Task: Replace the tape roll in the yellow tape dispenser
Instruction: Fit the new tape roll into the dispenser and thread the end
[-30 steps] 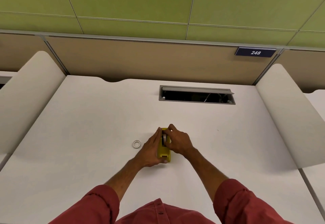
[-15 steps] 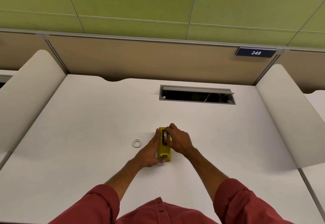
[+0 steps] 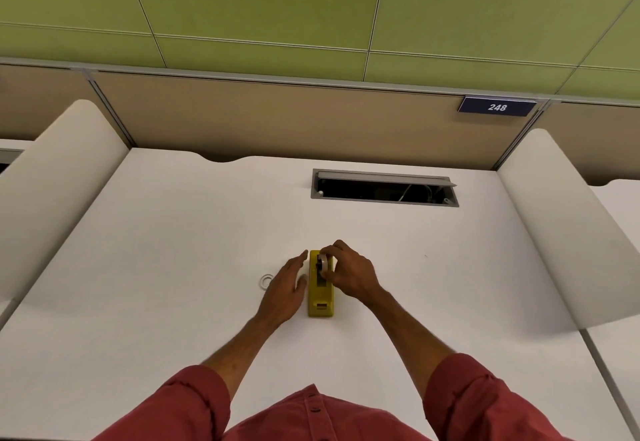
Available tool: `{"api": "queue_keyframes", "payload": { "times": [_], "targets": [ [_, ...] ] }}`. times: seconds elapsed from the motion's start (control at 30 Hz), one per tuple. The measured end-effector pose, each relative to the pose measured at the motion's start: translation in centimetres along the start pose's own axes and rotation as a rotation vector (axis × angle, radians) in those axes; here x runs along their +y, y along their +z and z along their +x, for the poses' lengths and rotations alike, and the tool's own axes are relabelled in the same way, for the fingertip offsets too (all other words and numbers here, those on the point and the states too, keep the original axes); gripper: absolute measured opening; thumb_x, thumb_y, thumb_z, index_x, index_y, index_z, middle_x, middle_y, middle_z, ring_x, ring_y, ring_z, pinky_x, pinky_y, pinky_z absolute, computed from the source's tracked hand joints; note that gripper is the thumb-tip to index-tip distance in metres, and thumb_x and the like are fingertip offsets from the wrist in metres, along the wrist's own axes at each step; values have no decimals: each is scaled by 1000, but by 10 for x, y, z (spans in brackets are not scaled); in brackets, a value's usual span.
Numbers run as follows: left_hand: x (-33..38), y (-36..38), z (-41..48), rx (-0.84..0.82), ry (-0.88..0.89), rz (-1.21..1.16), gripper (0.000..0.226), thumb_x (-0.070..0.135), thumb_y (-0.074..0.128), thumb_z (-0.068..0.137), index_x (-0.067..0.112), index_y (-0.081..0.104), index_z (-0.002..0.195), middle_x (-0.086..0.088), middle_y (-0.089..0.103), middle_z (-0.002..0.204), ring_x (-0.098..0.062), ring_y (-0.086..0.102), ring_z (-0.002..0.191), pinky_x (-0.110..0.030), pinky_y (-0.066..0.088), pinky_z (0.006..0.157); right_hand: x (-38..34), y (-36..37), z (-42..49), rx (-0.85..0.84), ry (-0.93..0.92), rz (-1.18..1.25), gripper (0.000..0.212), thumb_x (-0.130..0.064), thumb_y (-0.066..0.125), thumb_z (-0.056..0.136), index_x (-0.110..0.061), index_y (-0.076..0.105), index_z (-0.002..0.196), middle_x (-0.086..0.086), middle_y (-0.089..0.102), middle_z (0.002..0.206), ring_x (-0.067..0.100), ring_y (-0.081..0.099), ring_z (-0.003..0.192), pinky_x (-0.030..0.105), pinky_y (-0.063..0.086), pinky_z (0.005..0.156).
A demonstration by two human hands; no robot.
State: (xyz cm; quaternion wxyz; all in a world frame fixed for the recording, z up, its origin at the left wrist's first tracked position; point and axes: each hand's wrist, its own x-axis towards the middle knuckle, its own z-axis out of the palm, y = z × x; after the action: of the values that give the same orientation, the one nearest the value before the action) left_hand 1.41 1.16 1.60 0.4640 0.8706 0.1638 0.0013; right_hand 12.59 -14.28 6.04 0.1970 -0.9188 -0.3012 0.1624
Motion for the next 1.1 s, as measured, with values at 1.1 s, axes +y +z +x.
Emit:
{"api": "queue_keyframes", "payload": {
  "times": [1.1],
  "targets": [
    [29, -6, 16, 39, -91, -231, 26, 2, 59, 107, -3, 71, 131, -19, 77, 125, -37, 73, 118, -56, 61, 106, 3, -6, -11, 104, 71, 419, 50, 12, 64, 92, -8, 64, 138, 12, 74, 120, 33, 73, 100, 48, 59, 97]
  ]
}}
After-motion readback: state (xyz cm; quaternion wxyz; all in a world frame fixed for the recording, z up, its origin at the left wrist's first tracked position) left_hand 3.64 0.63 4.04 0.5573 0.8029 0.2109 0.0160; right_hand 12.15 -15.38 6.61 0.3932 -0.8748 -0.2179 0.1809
